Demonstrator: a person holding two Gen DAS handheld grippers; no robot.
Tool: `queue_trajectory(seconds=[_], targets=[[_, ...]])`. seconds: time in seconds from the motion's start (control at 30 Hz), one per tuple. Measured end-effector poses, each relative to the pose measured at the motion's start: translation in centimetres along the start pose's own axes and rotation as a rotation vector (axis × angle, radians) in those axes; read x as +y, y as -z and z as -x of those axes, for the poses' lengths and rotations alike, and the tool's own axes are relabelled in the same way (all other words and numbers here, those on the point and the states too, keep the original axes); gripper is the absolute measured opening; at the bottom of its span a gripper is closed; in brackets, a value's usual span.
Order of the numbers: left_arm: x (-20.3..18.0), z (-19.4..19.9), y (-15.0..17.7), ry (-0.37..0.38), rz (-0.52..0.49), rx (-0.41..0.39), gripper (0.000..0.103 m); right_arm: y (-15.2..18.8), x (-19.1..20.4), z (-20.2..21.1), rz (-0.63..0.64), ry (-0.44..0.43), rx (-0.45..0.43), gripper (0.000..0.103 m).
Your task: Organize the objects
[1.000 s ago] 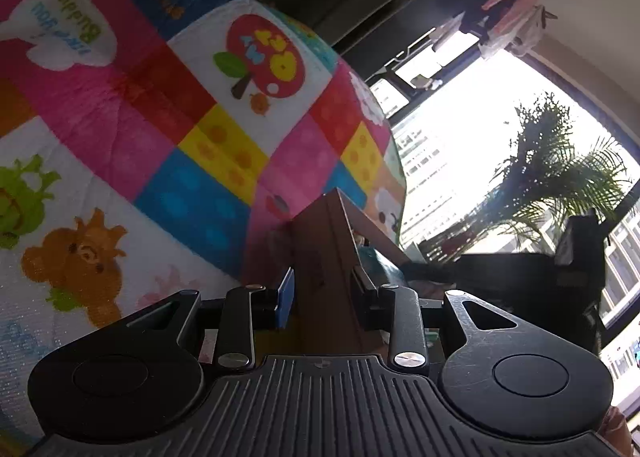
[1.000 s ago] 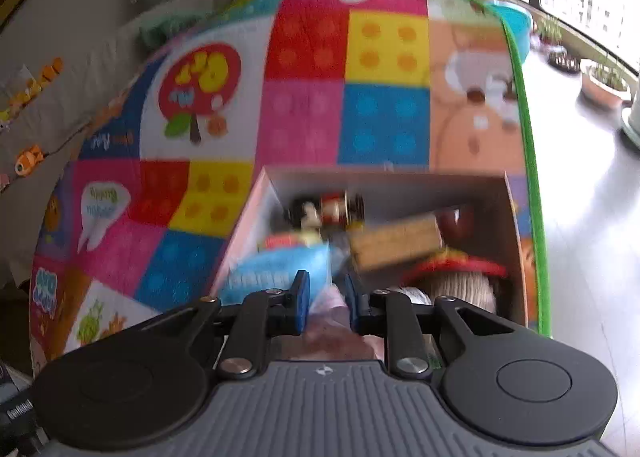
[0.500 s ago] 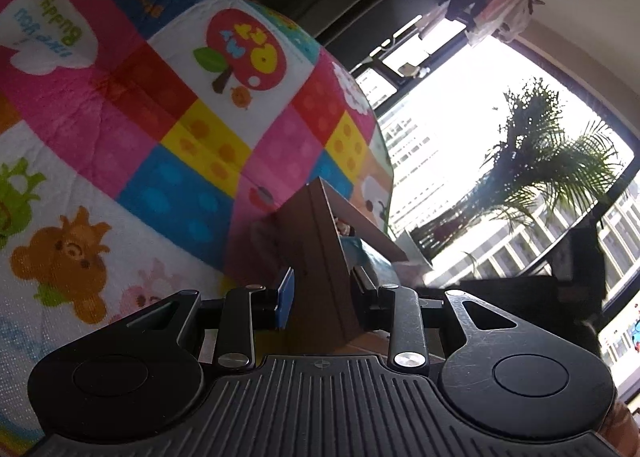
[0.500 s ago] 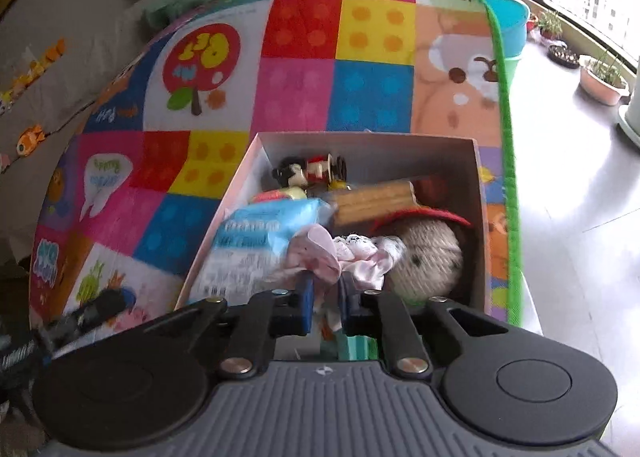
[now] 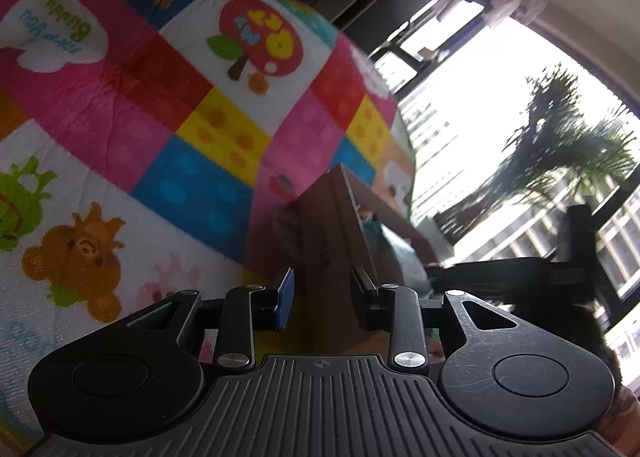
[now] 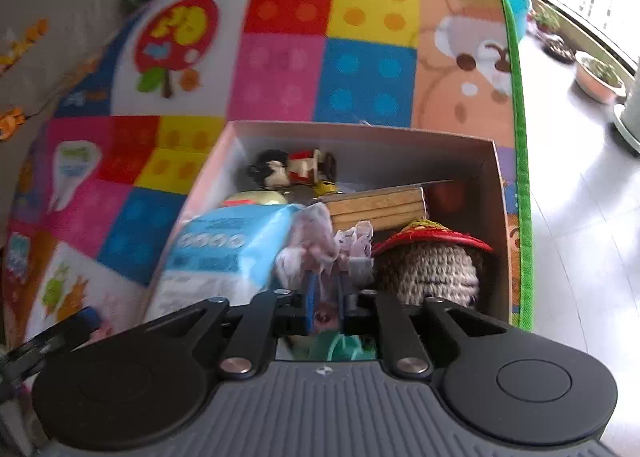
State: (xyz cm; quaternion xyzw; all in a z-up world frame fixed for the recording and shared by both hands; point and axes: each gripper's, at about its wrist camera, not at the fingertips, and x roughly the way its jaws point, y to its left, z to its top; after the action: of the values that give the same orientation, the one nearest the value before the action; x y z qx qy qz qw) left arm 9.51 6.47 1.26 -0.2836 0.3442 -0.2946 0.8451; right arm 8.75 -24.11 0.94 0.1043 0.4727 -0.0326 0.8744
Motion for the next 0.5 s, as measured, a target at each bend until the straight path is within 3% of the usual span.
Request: queue_trajectory(seconds=[0.07, 0.17, 0.27, 0.37, 0.5], targets=[[-0.8, 0.0, -0.3, -0.022, -0.027, 0.015, 0.034, 0.6, -0.2, 2.5, 0.033, -0.023, -0.078, 0.030], [-2.9, -0.3, -0.9, -0.061, -0.105, 0.036, 0.034, 1.8, -1.3, 6.3, 0.078, -0.028, -0.211, 0.030], [-5.8, -1.9, -1.4, -0.106, -0.216, 0.091, 0.034, 3.5, -2.5, 8.6, 0.138, 0.037, -0.323, 0.030], [-8.0, -4.2, -1.3, -0.198, -0.308, 0.141, 0.034, 5.5, -4.2, 9.1, 0.139, 0.053, -0.350, 0.030], [-9.1, -7.5, -1.3, -0.323, -0.384, 0.200, 0.034, 7.3, -7.3, 8.0, 0.038, 0.055, -0.332, 0.030]])
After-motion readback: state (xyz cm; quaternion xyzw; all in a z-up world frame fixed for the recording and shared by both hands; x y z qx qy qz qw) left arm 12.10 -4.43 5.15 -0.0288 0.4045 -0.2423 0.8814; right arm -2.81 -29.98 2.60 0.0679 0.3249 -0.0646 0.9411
